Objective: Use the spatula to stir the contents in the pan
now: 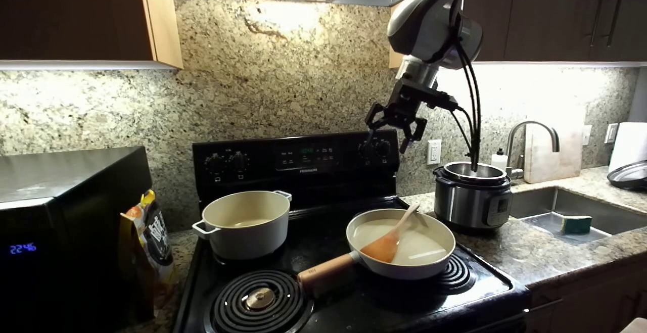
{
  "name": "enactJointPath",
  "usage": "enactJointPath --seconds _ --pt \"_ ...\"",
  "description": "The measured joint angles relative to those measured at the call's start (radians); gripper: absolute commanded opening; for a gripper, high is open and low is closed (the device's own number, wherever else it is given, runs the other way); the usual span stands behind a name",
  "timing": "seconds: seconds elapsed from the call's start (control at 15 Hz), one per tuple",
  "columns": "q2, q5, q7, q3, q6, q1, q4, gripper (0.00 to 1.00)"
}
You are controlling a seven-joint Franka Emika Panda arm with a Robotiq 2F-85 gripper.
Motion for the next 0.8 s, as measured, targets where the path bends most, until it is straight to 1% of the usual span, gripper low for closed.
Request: enactJointPath --seconds 0.2,0.47,0.6,0.8 --pt "0.02 0.001 0.128 0.018 0.142 -0.001 -0.001 1.0" --pt "0.101 0.001 0.302 0.031 0.323 -0.007 -0.017 1.0" --pt "0.158 0.006 0.359 0.027 0.408 -0.026 -0.02 1.0" --pt "0.242 0.039 0.402 0.005 0.51 -0.07 -0.021 1.0"
